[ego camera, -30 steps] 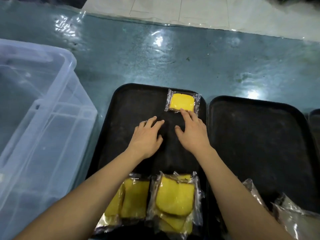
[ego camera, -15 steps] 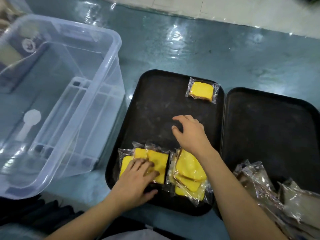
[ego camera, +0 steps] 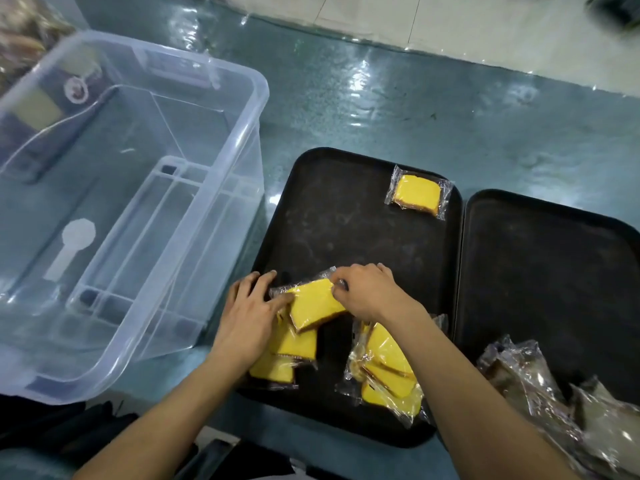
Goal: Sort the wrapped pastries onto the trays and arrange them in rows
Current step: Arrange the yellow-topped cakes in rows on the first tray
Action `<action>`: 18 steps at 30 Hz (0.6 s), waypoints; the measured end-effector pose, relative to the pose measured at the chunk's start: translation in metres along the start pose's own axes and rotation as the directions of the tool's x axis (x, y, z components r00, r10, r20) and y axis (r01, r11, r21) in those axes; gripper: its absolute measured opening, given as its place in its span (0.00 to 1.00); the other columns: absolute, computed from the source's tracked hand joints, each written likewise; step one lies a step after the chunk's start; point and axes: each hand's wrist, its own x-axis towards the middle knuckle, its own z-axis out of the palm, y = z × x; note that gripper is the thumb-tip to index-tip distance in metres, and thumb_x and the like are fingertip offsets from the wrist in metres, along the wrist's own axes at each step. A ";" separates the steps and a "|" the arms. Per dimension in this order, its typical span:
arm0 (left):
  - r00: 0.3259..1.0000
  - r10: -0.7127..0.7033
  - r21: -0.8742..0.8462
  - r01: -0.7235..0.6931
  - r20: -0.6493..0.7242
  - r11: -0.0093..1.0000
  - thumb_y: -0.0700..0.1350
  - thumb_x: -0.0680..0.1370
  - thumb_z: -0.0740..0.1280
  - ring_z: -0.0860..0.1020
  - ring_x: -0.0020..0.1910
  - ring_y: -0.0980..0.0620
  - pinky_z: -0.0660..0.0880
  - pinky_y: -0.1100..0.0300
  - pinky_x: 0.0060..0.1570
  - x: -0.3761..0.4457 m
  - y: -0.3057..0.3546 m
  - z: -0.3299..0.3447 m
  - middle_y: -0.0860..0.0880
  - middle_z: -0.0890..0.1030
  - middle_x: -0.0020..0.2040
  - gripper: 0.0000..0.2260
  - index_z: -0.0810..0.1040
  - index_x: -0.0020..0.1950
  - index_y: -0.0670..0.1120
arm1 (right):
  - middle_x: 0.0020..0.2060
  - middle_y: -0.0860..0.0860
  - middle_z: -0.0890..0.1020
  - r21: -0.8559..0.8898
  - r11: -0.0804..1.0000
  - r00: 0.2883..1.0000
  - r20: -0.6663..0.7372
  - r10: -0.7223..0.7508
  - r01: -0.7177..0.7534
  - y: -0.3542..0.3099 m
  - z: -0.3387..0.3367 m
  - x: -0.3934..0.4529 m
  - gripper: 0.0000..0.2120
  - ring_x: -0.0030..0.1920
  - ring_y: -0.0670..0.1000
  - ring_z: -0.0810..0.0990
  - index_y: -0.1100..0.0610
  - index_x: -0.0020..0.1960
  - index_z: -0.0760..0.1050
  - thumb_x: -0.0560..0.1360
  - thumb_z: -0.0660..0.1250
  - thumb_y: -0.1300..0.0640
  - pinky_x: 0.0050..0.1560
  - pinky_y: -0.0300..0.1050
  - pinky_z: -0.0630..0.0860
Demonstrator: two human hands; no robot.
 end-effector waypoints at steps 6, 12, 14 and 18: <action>0.993 -0.094 -0.119 0.085 -0.072 0.989 0.52 0.78 0.58 0.74 0.57 0.43 0.72 0.47 0.56 -0.003 0.011 0.000 0.48 0.77 0.59 0.16 0.77 0.63 0.52 | 0.67 0.51 0.76 0.062 0.995 0.990 0.127 0.063 -0.072 0.005 -0.001 0.007 0.19 0.67 0.57 0.73 0.47 0.73 0.69 0.83 0.58 0.46 0.71 0.60 0.62; 0.998 -0.062 -0.239 0.055 -0.022 0.969 0.57 0.79 0.48 0.75 0.49 0.48 0.72 0.51 0.52 0.002 0.020 0.010 0.53 0.80 0.48 0.21 0.74 0.64 0.53 | 0.69 0.54 0.75 0.179 0.974 0.965 0.246 0.092 -0.138 0.003 0.003 0.016 0.27 0.67 0.58 0.75 0.45 0.78 0.60 0.81 0.62 0.43 0.71 0.59 0.67; 0.998 -0.070 -0.258 0.067 -0.001 0.964 0.58 0.80 0.50 0.75 0.52 0.48 0.72 0.51 0.55 0.013 0.023 0.010 0.52 0.81 0.52 0.22 0.74 0.67 0.52 | 0.70 0.53 0.74 0.285 0.943 0.960 0.264 0.095 -0.172 0.006 0.004 0.022 0.30 0.66 0.57 0.75 0.44 0.78 0.60 0.79 0.64 0.42 0.69 0.56 0.72; 0.989 -0.146 -0.402 0.148 0.034 0.904 0.55 0.81 0.63 0.72 0.60 0.50 0.70 0.53 0.64 0.049 0.029 0.010 0.52 0.75 0.64 0.19 0.73 0.70 0.52 | 0.74 0.54 0.71 0.461 0.872 0.981 0.168 0.096 -0.164 0.010 0.002 0.034 0.31 0.71 0.55 0.72 0.46 0.79 0.61 0.80 0.65 0.43 0.69 0.49 0.71</action>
